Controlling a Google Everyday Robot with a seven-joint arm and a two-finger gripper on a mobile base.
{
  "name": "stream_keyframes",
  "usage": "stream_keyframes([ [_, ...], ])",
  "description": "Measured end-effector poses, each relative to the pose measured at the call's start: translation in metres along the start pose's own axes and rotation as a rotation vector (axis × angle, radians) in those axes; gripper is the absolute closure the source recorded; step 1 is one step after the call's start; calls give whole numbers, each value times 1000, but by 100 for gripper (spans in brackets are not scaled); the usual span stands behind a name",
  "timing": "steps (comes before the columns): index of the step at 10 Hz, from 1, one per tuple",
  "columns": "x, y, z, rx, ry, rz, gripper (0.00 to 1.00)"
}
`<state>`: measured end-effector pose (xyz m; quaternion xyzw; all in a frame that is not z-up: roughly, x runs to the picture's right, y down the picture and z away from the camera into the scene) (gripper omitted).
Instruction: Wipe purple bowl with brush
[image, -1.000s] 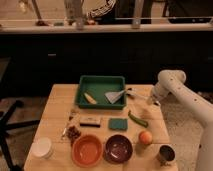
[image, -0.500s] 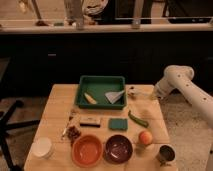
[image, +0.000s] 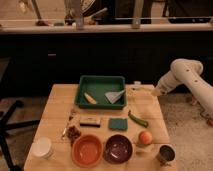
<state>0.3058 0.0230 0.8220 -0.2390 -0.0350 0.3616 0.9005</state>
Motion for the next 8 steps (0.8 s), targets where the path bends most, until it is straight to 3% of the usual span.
stream_keyframes([
  [3, 5, 14, -30, -37, 38, -68, 100],
  [6, 14, 42, -48, -80, 100, -156, 100],
  [8, 20, 58, -57, -98, 114, -196, 100],
])
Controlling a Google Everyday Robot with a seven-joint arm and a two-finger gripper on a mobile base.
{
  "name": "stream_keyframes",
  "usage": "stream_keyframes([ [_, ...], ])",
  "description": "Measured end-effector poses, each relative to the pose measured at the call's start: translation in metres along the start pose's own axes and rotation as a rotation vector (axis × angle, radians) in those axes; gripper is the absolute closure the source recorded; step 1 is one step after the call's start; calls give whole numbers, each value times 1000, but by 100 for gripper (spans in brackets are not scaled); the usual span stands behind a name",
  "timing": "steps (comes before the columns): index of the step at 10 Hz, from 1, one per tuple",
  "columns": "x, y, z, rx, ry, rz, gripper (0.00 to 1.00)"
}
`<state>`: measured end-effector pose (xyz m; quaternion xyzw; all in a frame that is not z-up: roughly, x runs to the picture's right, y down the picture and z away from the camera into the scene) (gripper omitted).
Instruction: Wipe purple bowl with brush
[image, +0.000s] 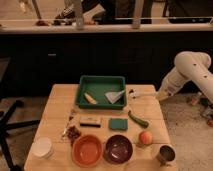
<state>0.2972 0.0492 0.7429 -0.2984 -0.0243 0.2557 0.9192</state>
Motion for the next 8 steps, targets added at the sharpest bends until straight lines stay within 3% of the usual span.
stream_keyframes([
  [4, 15, 43, -17, -27, 11, -79, 100],
  [8, 17, 47, -17, -30, 12, -85, 100],
])
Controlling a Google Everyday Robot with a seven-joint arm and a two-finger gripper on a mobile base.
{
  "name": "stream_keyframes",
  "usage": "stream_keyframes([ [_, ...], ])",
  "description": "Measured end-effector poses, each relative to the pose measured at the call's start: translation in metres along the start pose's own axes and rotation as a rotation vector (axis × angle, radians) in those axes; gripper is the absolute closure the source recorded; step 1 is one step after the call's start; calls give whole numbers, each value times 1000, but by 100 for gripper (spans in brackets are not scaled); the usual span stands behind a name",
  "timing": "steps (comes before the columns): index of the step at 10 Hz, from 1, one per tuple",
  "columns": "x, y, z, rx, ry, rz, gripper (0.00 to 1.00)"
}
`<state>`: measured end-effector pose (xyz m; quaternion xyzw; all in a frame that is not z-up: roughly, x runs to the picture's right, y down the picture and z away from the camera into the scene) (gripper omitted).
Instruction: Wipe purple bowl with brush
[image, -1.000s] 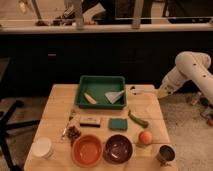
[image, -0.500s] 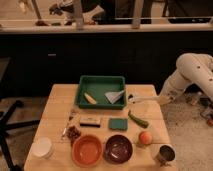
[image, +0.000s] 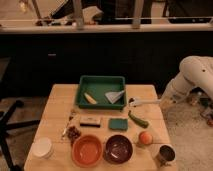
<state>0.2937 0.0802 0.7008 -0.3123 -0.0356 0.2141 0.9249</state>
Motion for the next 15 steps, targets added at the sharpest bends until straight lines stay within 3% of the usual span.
stream_keyframes([
  [4, -5, 4, -2, 1, -10, -21, 100],
  [10, -13, 76, -27, 19, -32, -158, 100],
  [15, -20, 121, -15, 37, -32, -215, 100],
])
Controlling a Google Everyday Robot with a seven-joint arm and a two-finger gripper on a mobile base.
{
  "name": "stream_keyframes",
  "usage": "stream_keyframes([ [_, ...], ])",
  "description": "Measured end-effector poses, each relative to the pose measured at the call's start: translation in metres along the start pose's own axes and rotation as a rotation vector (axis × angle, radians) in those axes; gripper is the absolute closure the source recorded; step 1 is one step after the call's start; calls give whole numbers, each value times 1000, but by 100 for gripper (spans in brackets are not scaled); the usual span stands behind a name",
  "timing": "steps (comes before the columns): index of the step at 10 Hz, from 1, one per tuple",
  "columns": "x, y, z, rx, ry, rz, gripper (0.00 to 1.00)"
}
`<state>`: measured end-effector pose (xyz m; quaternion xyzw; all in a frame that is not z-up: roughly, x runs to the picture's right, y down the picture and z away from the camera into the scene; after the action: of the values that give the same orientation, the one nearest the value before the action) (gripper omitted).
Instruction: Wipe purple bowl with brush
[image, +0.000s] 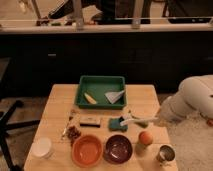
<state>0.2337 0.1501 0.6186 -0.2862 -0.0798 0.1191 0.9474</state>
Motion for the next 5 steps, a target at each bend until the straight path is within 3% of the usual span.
stream_keyframes([
  [2, -1, 13, 2, 3, -12, -9, 100],
  [5, -2, 13, 2, 2, -12, -12, 100],
])
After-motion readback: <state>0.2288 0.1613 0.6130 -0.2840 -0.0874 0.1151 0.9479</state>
